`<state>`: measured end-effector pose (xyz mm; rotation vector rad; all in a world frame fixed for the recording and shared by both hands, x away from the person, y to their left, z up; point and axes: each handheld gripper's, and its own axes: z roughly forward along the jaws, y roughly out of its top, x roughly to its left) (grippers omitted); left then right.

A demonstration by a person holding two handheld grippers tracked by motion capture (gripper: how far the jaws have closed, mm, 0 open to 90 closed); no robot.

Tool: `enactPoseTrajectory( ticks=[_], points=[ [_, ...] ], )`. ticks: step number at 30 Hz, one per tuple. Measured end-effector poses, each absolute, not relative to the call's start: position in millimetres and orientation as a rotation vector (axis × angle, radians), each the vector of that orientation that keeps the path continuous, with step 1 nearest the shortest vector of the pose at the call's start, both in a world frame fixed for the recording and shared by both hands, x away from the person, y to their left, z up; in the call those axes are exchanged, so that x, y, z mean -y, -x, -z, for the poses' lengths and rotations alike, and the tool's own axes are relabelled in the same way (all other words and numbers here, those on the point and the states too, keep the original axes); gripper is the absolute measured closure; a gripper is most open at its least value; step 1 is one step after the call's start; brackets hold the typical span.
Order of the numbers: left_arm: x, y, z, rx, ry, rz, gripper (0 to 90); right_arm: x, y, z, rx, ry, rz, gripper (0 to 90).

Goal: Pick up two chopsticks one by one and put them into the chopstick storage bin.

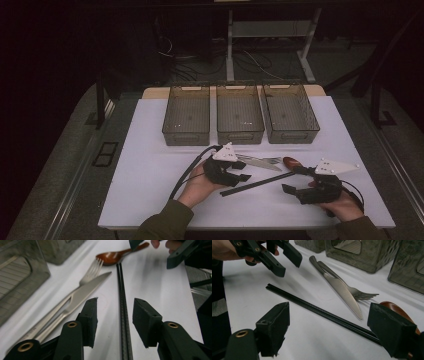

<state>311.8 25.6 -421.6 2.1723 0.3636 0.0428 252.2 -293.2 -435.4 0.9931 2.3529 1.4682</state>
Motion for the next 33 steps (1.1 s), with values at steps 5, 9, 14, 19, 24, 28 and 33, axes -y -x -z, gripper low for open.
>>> enactPoseTrajectory(
  ticks=[5, 9, 14, 19, 24, 28, 33],
  points=[
    [-20, -309, 426, -0.351, -2.199, -0.043, 61.8, 293, -252, 436, -2.356, -0.988, -1.467, 18.4],
    [-18, -307, 430, -0.354, -2.212, -0.059, 67.2, 293, -252, 436, -2.357, -0.985, -1.463, 18.4],
    [-14, -305, 434, -0.337, -2.230, -0.058, 72.0, 292, -252, 436, -2.358, -0.984, -1.460, 18.4],
    [-11, -305, 438, -0.347, -2.242, -0.045, 74.9, 292, -252, 436, -2.358, -0.981, -1.460, 18.4],
    [-9, -305, 443, -0.349, -2.255, -0.027, 76.5, 292, -252, 436, -2.358, -0.981, -1.459, 18.4],
    [-7, -305, 445, -0.345, -2.267, -0.029, 76.9, 292, -252, 436, -2.358, -0.982, -1.459, 18.4],
    [-6, -306, 448, -0.349, -2.273, -0.031, 77.4, 292, -252, 436, -2.358, -0.982, -1.460, 18.4]
  ],
)
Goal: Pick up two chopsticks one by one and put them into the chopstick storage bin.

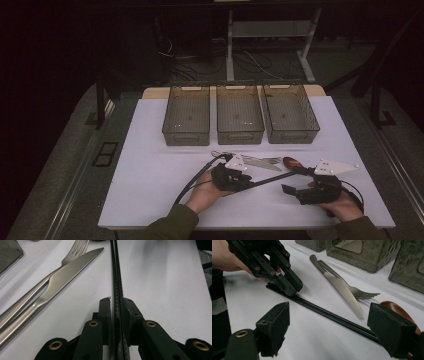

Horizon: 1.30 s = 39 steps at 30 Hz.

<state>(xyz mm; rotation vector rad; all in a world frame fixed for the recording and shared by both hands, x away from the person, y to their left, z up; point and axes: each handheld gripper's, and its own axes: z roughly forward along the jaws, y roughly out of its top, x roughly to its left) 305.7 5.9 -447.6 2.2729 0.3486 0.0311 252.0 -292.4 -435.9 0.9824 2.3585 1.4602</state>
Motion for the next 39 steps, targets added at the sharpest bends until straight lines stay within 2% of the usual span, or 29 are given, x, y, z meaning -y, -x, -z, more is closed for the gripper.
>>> enactPoseTrajectory(
  ticks=[39],
  points=[
    [-2.7, -306.6, 453.2, -0.332, -2.281, -0.003, 76.7, 293.2, -251.9, 435.4, -2.357, -0.987, -1.465, 18.4]
  ],
)
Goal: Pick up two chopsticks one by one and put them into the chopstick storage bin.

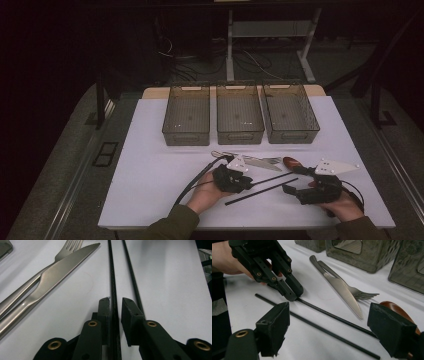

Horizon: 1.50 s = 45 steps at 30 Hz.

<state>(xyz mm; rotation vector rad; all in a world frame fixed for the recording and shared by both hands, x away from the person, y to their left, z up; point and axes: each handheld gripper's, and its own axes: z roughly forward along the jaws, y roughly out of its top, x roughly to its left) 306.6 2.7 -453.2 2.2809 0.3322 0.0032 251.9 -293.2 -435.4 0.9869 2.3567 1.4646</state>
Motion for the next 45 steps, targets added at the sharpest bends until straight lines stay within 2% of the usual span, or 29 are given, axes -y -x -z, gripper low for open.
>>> enactPoseTrajectory(
  ticks=[7, 11, 20, 28, 45],
  points=[
    [-1, -303, 454, -0.310, -2.293, -0.067, 81.1, 293, -252, 435, -2.355, -0.990, -1.466, 18.4],
    [-2, -304, 454, -0.319, -2.288, -0.061, 84.8, 293, -252, 435, -2.357, -0.986, -1.465, 18.4],
    [-1, -302, 453, -0.313, -2.298, -0.076, 85.8, 293, -251, 435, -2.354, -0.990, -1.467, 18.4],
    [-6, -300, 444, -0.286, -2.287, -0.014, 85.7, 294, -251, 434, -2.349, -0.989, -1.471, 18.4],
    [-44, -305, 419, -0.313, -2.267, 0.022, 85.7, 292, -252, 436, -2.355, -0.986, -1.468, 18.4]
  ],
)
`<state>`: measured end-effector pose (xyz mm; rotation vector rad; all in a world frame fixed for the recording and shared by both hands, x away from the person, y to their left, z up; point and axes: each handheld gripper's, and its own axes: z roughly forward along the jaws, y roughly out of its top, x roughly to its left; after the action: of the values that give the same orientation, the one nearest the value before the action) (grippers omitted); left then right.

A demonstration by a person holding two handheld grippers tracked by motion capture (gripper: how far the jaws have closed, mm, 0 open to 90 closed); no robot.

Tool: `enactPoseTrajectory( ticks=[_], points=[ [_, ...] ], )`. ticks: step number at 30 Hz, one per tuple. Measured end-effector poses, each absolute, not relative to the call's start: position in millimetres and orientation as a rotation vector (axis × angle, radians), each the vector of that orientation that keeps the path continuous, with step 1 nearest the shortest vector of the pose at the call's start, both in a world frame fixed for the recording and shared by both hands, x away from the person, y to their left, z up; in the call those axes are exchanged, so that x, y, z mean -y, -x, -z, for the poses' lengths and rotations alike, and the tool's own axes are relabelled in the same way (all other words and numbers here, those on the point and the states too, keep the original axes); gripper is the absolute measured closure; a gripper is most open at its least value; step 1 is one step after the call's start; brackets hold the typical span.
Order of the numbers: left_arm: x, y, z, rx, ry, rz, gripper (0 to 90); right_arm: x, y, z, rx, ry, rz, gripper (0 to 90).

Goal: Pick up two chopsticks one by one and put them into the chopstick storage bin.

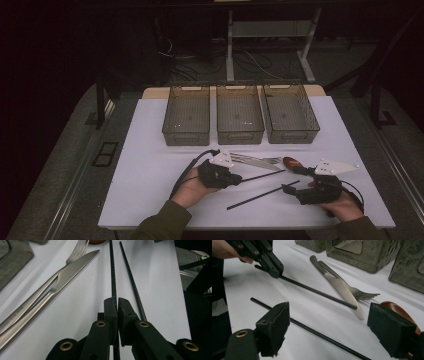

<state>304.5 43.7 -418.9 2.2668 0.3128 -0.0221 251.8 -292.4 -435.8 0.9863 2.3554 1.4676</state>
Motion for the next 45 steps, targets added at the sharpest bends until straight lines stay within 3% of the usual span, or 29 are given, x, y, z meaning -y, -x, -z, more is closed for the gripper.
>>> enactPoseTrajectory(
  ticks=[11, 27, 45],
  points=[
    [-66, -309, 405, -0.366, -2.242, 0.013, 85.7, 286, -255, 441, -2.339, -1.019, -1.449, 11.4],
    [-99, -316, 383, -0.442, -2.178, -0.028, 85.6, 284, -256, 442, -2.349, -1.037, -1.434, 11.4],
    [-120, -341, 363, -0.615, -2.148, -0.175, 85.8, 284, -256, 443, -2.356, -1.034, -1.422, 11.4]
  ],
)
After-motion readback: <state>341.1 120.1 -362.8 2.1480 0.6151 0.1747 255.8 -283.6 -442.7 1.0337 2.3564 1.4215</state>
